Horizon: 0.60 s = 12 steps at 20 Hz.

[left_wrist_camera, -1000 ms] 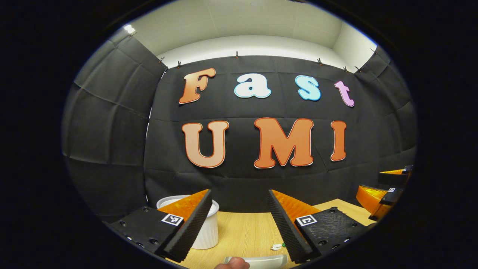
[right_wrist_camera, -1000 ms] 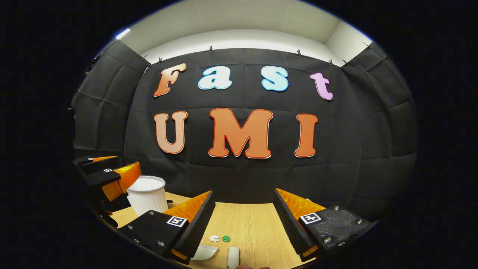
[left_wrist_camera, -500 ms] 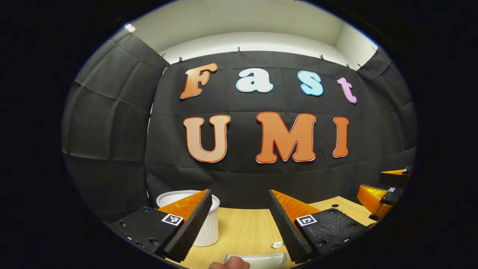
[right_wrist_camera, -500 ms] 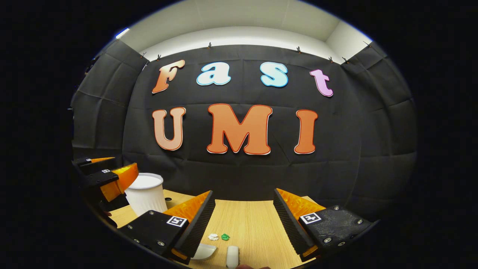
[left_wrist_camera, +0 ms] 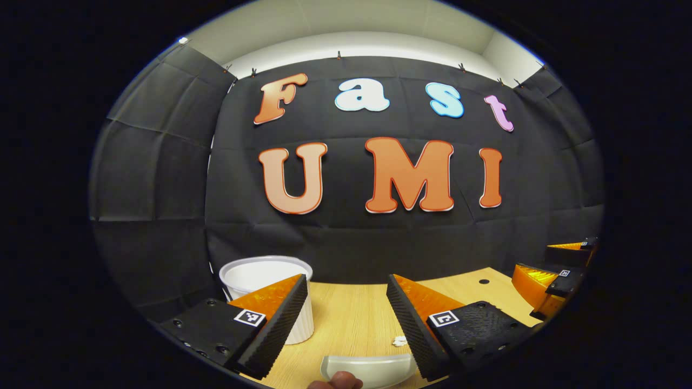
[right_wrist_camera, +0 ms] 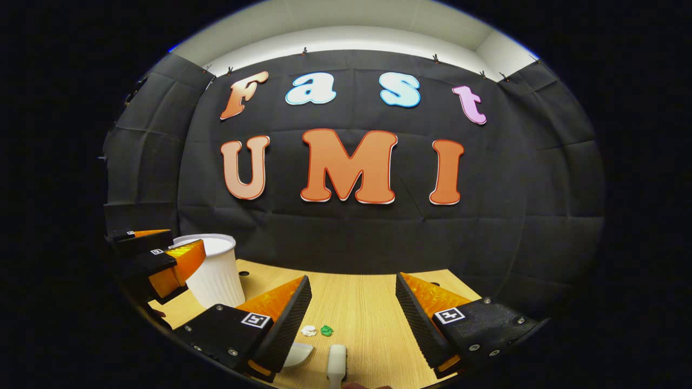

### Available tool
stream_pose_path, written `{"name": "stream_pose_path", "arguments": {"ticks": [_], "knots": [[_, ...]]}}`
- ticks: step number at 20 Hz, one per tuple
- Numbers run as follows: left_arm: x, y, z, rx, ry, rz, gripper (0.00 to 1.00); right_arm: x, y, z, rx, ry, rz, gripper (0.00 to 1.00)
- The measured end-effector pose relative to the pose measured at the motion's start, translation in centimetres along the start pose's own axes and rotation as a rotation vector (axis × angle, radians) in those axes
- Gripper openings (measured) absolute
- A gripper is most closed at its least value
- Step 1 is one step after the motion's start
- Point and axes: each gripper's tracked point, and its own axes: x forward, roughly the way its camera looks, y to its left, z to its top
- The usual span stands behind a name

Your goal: Pick up the small broom and dustpan from the desktop, sweep the trash into the dustpan with the broom, and then empty the trash into the garbage bin.

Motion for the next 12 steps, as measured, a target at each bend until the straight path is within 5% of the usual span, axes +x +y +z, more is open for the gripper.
{"name": "stream_pose_path", "arguments": {"ticks": [12], "knots": [[-2.0,-3.4,-15.1,-0.015,0.464,-0.090,0.94,-0.3,1.5,-14.5,0.058,0.428,0.046,0.95]]}}
